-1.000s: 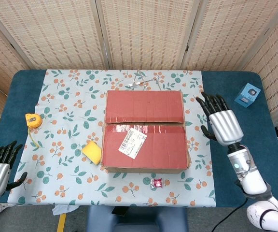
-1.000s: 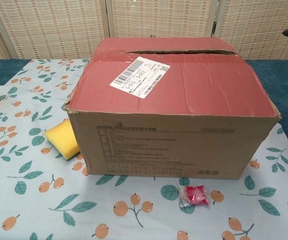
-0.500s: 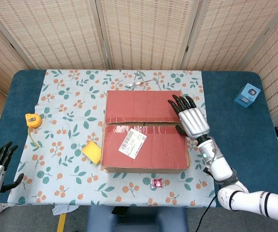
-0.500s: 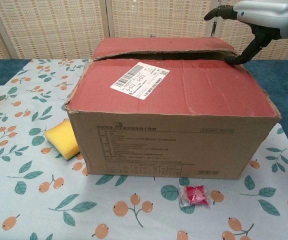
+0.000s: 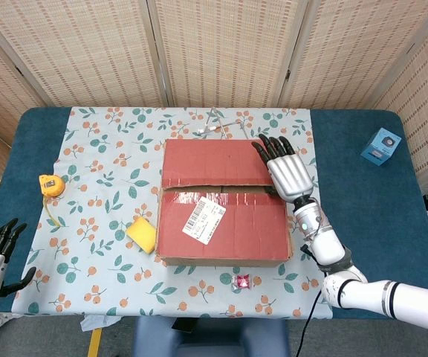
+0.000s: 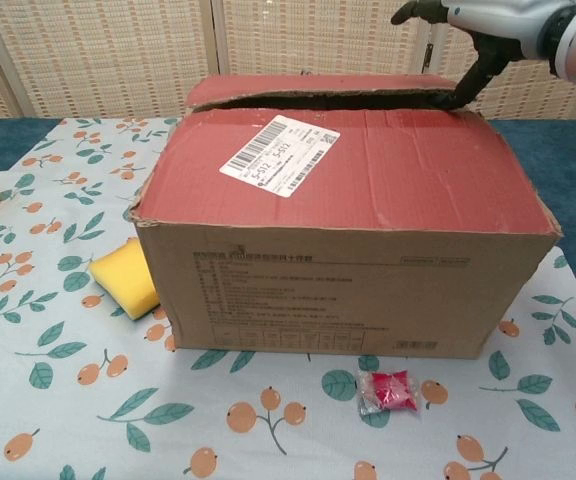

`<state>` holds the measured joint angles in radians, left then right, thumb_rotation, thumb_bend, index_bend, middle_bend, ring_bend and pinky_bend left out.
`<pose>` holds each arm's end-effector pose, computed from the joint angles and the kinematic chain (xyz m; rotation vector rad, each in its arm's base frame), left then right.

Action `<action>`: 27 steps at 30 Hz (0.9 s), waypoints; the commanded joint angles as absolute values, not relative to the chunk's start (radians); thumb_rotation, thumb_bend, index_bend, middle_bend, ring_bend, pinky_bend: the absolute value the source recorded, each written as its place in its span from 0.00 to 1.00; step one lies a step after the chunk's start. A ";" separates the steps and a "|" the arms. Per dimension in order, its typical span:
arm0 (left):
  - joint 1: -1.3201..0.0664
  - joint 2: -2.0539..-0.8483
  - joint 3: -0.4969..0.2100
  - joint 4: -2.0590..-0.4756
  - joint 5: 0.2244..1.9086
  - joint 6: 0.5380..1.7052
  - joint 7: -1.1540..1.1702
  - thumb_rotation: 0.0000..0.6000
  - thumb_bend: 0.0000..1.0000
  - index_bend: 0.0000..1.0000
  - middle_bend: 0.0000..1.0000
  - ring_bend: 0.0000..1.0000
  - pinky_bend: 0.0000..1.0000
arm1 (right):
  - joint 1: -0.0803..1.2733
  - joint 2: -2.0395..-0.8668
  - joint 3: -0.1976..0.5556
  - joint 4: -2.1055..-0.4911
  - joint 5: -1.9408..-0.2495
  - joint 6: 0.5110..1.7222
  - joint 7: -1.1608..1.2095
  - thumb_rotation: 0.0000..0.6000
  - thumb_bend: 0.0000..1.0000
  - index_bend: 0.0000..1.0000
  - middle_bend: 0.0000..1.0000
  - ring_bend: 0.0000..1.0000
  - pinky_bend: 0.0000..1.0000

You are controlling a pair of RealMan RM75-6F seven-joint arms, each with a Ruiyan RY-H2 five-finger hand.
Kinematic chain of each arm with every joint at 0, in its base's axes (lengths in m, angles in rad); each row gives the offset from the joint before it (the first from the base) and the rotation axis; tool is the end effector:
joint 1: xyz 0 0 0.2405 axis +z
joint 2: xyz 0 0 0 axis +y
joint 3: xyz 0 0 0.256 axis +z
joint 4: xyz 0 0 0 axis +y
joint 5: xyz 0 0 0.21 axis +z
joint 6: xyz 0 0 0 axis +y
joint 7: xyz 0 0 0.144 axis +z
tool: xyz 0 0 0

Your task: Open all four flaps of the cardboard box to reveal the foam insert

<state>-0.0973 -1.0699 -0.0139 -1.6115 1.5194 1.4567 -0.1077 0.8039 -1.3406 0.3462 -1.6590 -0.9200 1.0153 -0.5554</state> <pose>-0.3150 0.1774 0.1656 -1.4164 -0.9807 -0.9265 -0.1069 -0.3853 0.0753 1.6993 -0.7796 0.9556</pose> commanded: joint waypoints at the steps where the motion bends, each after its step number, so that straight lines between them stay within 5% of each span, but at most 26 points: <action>1: -0.098 -1.068 -0.014 -1.609 1.517 1.454 -0.116 1.00 0.38 0.00 0.00 0.00 0.00 | 0.823 -1.315 0.375 -1.679 -0.903 1.029 -0.556 1.00 0.41 0.00 0.00 0.00 0.00; 8: -0.103 -1.066 -0.015 -1.602 1.508 1.437 -0.143 1.00 0.38 0.00 0.00 0.00 0.00 | 0.904 -1.259 0.461 -1.672 -0.766 1.010 -0.593 1.00 0.41 0.00 0.00 0.00 0.00; 15: -0.112 -1.066 -0.020 -1.589 1.496 1.416 -0.164 1.00 0.38 0.00 0.00 0.00 0.00 | 1.068 -1.297 0.520 -1.451 -0.563 0.928 -0.650 1.00 0.41 0.00 0.00 0.00 0.00; 27: -0.109 -1.062 -0.021 -1.574 1.480 1.410 -0.183 1.00 0.38 0.00 0.00 0.00 0.00 | 1.163 -1.386 0.498 -1.176 -0.467 0.820 -0.583 1.00 0.41 0.00 0.00 0.00 0.00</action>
